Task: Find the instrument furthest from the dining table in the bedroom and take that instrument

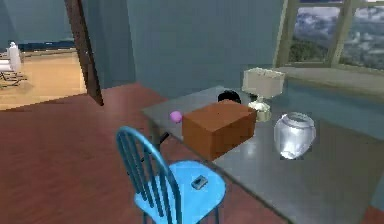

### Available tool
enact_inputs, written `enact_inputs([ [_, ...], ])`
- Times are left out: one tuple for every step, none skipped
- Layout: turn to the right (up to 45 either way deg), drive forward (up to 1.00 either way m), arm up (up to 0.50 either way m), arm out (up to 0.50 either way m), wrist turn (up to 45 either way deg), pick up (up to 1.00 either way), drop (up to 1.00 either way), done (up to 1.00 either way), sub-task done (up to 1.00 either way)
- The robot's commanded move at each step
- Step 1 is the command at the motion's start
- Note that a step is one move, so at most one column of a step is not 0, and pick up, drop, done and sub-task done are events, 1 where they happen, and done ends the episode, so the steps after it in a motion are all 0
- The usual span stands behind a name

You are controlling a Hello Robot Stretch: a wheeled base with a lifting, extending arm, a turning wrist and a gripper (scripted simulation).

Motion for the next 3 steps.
enact_inputs([
  [45.0, 0.0, 0.0, 0.0, 0.0, 0.0, 0.0, 0.0, 0.0],
  [45.0, 0.0, 0.0, 0.0, 0.0, 0.0, 0.0, 0.0, 0.0],
  [30.0, 0.0, 0.0, 0.0, 0.0, 0.0, 0.0, 0.0, 0.0],
])
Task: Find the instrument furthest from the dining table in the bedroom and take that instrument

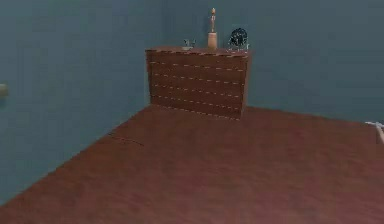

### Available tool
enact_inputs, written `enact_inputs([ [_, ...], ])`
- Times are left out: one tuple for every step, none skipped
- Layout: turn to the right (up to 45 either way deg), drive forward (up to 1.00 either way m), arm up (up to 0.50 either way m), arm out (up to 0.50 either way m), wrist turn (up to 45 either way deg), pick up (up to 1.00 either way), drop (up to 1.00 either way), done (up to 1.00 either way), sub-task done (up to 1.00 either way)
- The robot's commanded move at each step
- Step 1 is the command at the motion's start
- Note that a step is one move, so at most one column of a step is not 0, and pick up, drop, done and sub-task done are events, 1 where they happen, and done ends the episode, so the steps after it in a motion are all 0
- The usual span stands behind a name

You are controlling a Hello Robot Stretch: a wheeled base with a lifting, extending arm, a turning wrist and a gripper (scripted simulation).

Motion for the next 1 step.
enact_inputs([
  [0.0, 1.0, 0.0, 0.0, 0.0, 0.0, 0.0, 0.0, 0.0],
])
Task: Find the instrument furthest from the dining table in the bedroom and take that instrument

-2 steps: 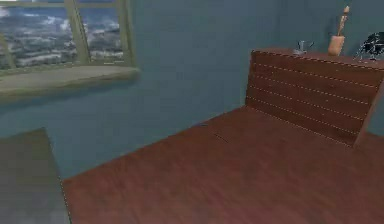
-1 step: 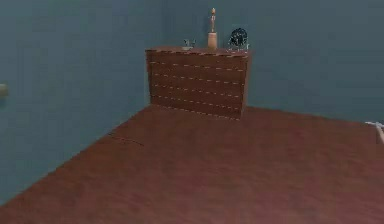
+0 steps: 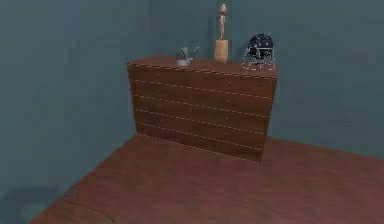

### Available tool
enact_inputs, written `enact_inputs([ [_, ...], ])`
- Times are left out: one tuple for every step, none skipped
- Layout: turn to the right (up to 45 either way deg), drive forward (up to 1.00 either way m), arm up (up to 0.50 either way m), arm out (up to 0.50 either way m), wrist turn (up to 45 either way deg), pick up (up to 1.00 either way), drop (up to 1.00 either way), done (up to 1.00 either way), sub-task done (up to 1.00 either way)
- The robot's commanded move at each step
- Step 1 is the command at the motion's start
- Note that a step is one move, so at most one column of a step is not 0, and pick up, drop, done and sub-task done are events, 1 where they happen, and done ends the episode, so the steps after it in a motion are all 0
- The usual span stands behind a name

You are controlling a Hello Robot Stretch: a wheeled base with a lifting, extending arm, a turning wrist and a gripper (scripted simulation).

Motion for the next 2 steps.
enact_inputs([
  [3.0, 0.0, 0.0, 0.0, 0.0, 0.0, 0.0, 0.0, 0.0],
  [0.0, 1.0, 0.0, 0.0, 0.0, 0.0, 0.0, 0.0, 0.0],
])
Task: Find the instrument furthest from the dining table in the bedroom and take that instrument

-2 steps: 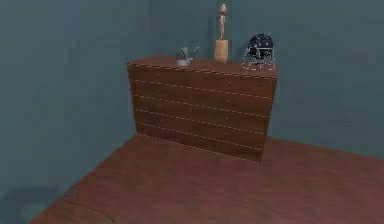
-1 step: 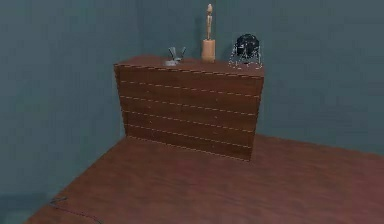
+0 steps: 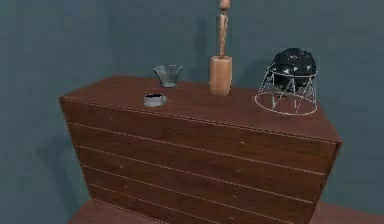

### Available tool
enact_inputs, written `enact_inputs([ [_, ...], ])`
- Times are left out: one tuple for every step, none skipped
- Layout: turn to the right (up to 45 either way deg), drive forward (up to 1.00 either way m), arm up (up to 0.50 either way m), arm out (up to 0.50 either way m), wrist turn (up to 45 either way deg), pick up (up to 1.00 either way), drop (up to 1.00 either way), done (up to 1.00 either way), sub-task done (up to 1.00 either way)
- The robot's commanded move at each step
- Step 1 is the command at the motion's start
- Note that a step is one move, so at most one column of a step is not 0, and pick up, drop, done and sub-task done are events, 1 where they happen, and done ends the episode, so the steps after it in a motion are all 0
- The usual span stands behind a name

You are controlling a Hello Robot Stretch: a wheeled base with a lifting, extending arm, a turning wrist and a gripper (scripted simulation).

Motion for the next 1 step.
enact_inputs([
  [6.0, 0.0, 0.0, 0.0, 0.0, 0.0, 0.0, 0.0, 0.0],
])
